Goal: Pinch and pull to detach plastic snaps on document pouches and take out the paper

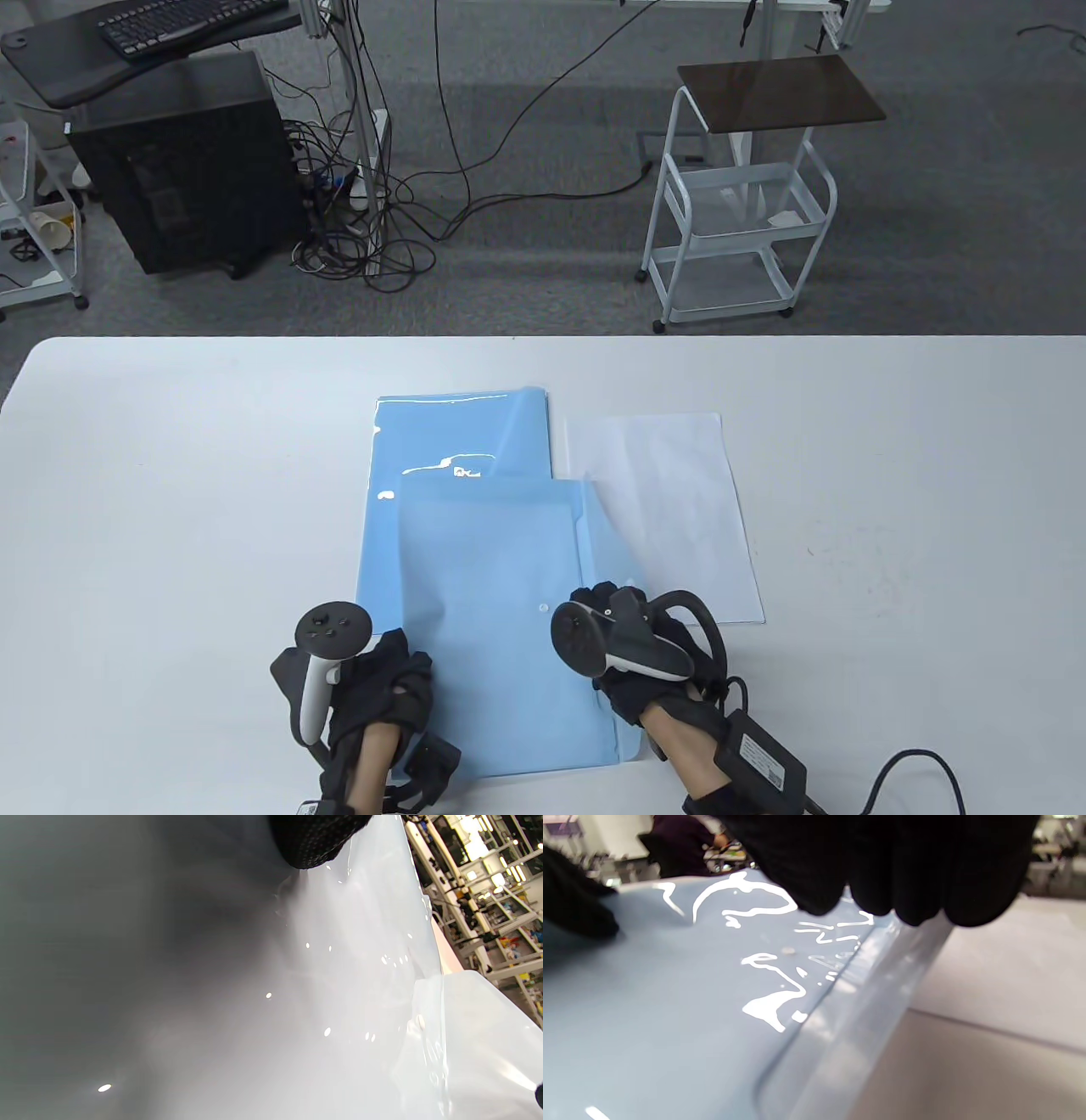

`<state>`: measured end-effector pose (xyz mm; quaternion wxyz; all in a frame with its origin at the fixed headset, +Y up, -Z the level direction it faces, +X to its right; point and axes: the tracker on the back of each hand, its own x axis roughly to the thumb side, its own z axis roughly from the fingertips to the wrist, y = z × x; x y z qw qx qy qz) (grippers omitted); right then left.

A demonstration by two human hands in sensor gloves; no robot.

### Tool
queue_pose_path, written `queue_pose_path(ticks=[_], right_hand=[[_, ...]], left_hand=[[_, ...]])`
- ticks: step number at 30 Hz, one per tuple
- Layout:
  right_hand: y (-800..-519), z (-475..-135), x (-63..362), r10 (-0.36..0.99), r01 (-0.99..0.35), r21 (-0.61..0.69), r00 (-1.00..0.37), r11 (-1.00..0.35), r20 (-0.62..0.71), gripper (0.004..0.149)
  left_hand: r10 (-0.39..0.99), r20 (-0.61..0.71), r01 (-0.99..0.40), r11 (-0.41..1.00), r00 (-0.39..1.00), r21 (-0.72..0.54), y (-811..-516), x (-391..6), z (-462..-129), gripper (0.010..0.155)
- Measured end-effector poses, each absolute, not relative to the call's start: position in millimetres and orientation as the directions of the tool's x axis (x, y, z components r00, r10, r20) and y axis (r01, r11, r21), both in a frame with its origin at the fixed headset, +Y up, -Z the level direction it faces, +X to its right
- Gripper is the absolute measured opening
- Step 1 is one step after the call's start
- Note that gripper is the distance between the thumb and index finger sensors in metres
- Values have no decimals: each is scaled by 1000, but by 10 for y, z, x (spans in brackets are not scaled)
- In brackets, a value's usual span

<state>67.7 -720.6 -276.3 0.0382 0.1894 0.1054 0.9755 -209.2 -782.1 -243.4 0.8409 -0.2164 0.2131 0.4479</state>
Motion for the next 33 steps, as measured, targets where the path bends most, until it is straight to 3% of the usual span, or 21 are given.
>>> queue_pose_path(ticks=[4, 10, 15, 23, 29, 33], right_hand=[[-7271, -2796, 870, 296, -226, 288, -927, -930, 228, 55], [-7489, -2880, 1100, 310, -257, 353, -945, -900, 102, 56], [-7576, -2940, 1211, 413, -379, 359, -911, -853, 21, 55], [-7616, -2927, 1142, 491, -463, 343, -871, -817, -6, 51], [-7687, -2967, 1145, 457, -434, 323, -889, -841, -5, 54], [-7737, -3000, 1145, 347, -312, 279, -934, -908, 84, 58]], left_hand=[[661, -551, -845, 506, 509, -173, -7824, -2090, -2432, 48], [667, -553, -851, 496, 499, -171, -7829, -2095, -2432, 48], [681, -551, -864, 471, 483, -174, -7833, -2101, -2429, 49], [769, -534, -935, 309, 352, -172, -7826, -2073, -2415, 50], [830, -512, -974, 164, 222, -157, -7797, -2077, -2397, 50], [852, -506, -984, 58, 136, -166, -7800, -2076, -2386, 50]])
